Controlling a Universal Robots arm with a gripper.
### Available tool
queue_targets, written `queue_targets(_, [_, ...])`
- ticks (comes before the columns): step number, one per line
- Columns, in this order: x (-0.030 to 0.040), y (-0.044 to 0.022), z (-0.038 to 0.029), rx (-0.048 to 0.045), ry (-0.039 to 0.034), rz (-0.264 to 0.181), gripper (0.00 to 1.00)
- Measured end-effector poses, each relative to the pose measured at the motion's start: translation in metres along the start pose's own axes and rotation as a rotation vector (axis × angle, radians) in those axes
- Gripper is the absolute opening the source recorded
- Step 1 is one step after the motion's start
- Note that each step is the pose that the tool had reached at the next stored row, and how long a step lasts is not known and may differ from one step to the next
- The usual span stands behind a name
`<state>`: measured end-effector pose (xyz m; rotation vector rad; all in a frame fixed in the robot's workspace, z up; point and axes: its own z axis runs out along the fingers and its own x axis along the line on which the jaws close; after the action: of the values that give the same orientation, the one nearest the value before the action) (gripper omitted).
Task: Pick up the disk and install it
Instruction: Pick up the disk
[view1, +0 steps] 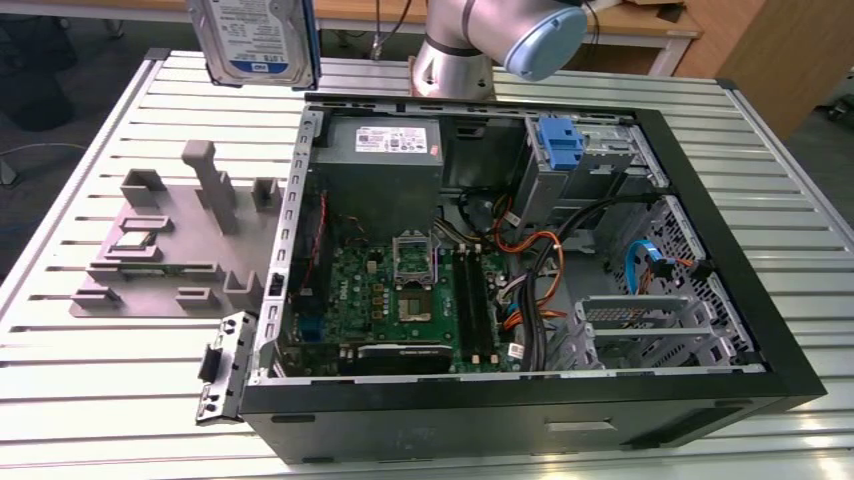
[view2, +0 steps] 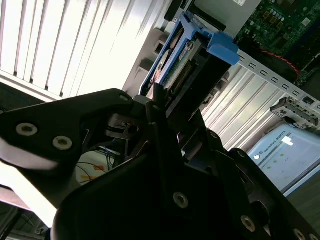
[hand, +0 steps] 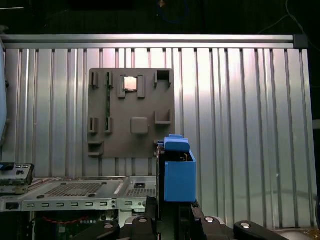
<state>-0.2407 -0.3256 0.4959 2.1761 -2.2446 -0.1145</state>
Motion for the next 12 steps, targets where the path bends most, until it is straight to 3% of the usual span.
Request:
queue_targets(7, [-0.0003, -0.0088, -0.0006, 0.0, 0.0001, 0.0, 0.35])
queue_targets(12, [-0.0003, -0.0096, -0.0006, 0.0001, 0.0, 0.0, 0.35])
